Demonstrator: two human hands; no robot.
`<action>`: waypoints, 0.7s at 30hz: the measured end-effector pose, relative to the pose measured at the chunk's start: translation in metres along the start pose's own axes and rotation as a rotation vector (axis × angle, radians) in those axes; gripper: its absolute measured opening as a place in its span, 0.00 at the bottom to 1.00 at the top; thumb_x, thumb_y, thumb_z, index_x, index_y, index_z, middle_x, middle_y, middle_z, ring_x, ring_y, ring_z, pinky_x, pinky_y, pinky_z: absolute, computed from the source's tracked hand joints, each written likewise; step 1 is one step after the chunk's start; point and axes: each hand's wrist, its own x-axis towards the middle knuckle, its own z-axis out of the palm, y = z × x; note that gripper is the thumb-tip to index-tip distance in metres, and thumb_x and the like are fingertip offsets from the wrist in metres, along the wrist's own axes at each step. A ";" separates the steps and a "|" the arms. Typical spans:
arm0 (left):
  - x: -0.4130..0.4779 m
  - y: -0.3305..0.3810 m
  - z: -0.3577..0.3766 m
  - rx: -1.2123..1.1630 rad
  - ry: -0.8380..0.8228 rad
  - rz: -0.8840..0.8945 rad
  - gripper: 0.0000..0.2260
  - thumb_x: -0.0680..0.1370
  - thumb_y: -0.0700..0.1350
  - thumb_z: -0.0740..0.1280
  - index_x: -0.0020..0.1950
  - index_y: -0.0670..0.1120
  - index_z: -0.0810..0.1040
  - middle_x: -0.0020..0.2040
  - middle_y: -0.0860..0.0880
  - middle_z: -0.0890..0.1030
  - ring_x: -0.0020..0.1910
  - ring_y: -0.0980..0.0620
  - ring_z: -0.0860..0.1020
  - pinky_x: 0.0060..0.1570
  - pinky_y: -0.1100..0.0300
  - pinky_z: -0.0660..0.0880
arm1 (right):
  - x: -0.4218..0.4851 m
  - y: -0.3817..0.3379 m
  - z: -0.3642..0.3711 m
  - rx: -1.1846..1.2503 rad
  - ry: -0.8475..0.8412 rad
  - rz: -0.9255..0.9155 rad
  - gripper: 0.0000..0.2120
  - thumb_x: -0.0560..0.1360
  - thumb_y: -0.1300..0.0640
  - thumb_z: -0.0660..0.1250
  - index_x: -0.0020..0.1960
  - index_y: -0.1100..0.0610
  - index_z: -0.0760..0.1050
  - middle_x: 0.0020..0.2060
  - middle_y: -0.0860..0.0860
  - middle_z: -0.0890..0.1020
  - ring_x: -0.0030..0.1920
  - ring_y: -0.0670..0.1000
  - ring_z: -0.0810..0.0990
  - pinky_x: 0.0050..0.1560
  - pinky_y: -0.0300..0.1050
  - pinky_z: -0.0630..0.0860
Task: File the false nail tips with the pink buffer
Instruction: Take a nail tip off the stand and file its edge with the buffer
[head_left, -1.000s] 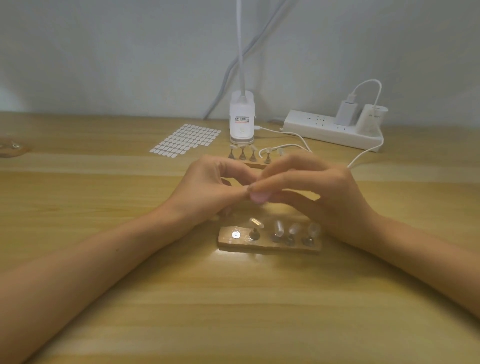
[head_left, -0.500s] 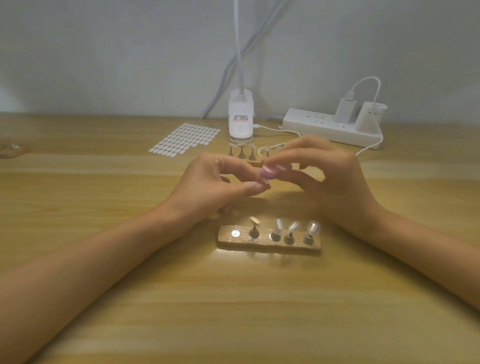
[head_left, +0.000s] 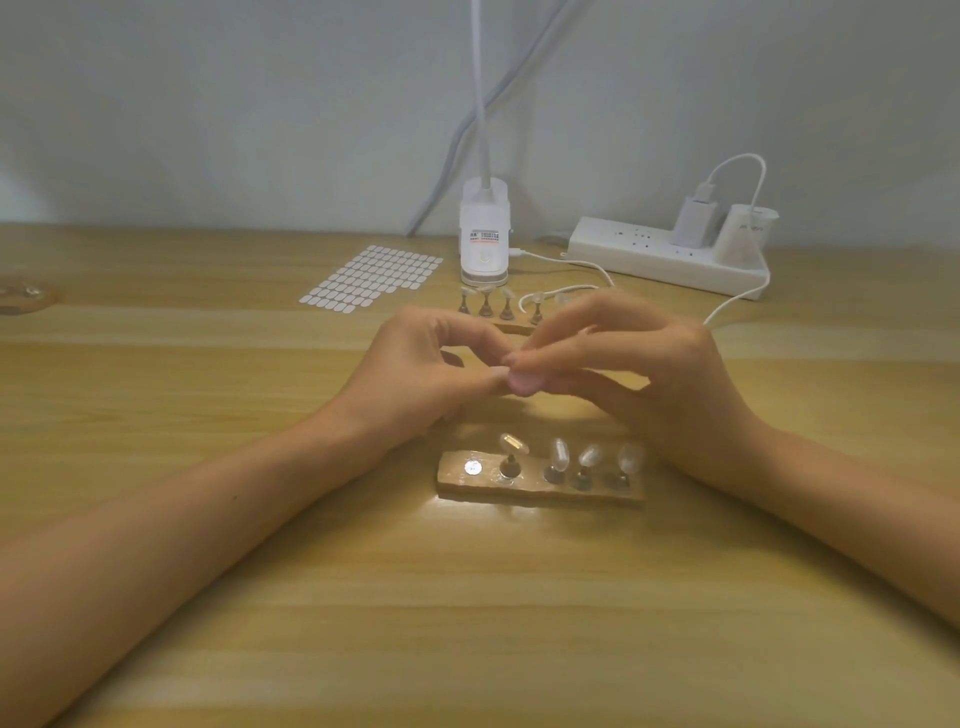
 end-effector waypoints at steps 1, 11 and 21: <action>0.000 0.000 0.000 -0.001 -0.001 0.003 0.04 0.73 0.45 0.77 0.39 0.52 0.86 0.22 0.58 0.74 0.20 0.61 0.63 0.22 0.71 0.60 | 0.000 0.000 0.000 -0.003 0.010 0.011 0.08 0.75 0.65 0.73 0.54 0.60 0.85 0.48 0.55 0.83 0.50 0.53 0.83 0.53 0.48 0.79; 0.000 0.000 0.000 -0.006 -0.009 -0.014 0.04 0.72 0.46 0.78 0.38 0.53 0.86 0.20 0.56 0.72 0.19 0.59 0.64 0.21 0.69 0.61 | 0.000 0.000 0.001 0.006 -0.005 0.014 0.08 0.75 0.65 0.73 0.54 0.61 0.85 0.48 0.56 0.83 0.51 0.54 0.82 0.52 0.47 0.78; 0.000 0.001 -0.003 -0.034 -0.003 0.116 0.02 0.72 0.41 0.76 0.42 0.47 0.85 0.48 0.50 0.84 0.40 0.60 0.79 0.41 0.70 0.73 | -0.004 0.007 -0.004 0.212 0.156 0.328 0.05 0.77 0.56 0.73 0.52 0.51 0.85 0.48 0.45 0.85 0.51 0.53 0.83 0.44 0.56 0.77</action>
